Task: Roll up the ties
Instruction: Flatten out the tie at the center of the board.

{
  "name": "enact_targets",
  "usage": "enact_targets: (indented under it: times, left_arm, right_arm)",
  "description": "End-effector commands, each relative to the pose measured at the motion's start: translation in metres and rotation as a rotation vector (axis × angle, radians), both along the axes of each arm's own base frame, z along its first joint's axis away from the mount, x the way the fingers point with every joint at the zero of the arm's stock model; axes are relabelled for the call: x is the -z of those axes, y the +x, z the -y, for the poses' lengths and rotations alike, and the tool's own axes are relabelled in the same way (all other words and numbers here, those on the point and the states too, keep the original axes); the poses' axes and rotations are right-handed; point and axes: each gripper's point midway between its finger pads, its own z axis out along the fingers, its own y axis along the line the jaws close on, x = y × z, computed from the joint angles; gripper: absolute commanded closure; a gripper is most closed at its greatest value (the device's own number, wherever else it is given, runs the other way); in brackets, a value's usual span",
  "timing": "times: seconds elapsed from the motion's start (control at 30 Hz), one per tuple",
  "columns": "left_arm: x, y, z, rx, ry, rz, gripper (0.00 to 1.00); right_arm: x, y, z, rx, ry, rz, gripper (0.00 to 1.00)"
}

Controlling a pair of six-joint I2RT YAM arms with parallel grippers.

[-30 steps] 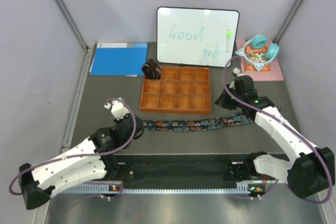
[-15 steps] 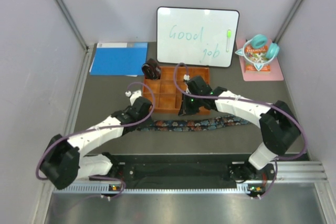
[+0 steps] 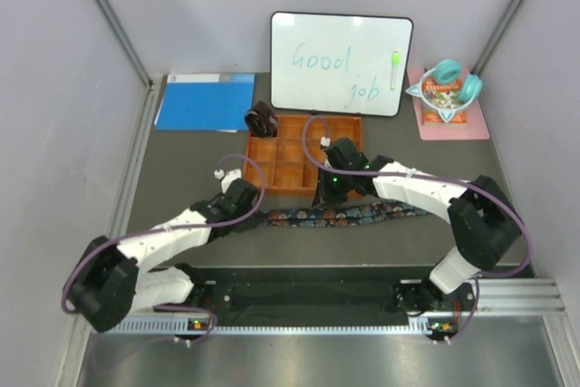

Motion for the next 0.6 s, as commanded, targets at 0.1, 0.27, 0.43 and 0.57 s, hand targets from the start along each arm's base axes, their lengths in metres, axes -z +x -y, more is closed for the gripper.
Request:
enact_targets:
  times: [0.1,0.27,0.43,0.57]
  left_arm:
    - [-0.009,-0.021,-0.027,-0.052,0.010,0.030,0.87]
    - [-0.024,-0.028,-0.025,-0.057,-0.042,0.032,0.87]
    - [-0.028,-0.032,-0.024,-0.100,-0.100,0.041,0.87]
    - [-0.025,-0.038,-0.030,-0.135,-0.099,0.023,0.87]
  right_arm:
    - [-0.025,0.007,-0.034,-0.066,0.087,0.069,1.00]
    - [-0.029,0.021,-0.066,-0.124,0.048,0.133,1.00]
    - [-0.021,0.038,-0.093,-0.175,-0.021,0.184,1.00]
    - [-0.001,0.044,-0.104,-0.184,-0.107,0.214,1.00]
